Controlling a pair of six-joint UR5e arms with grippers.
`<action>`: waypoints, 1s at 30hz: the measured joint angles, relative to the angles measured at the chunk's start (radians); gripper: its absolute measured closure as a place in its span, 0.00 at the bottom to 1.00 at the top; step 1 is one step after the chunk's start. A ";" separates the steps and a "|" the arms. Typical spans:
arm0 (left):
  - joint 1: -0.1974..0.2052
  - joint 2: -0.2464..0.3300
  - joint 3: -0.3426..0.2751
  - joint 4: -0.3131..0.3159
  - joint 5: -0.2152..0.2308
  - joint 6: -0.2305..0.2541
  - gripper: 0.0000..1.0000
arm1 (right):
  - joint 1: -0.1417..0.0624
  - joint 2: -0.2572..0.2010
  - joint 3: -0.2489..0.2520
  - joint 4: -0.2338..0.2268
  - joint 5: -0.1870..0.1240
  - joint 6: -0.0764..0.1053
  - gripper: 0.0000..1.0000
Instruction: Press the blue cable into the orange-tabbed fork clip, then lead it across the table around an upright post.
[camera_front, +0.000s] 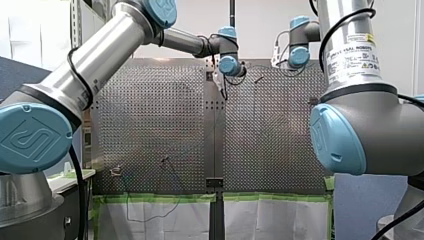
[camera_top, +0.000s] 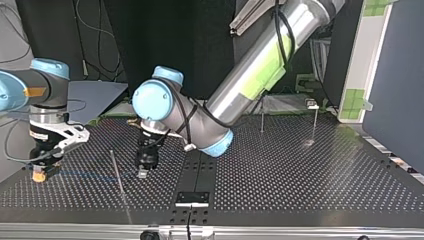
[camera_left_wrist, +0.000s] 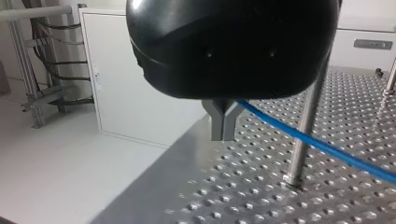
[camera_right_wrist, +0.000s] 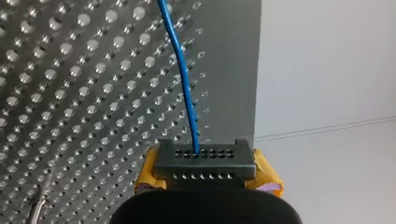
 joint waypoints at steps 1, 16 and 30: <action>0.000 -0.010 0.006 0.001 0.000 -0.002 1.00 | -0.002 0.002 0.000 0.000 -0.001 0.000 1.00; 0.012 -0.045 -0.049 0.056 0.018 -0.039 1.00 | -0.004 0.037 0.006 0.000 -0.012 0.001 1.00; 0.016 -0.119 -0.071 0.074 0.045 -0.069 1.00 | 0.011 0.072 0.089 -0.024 -0.008 0.002 1.00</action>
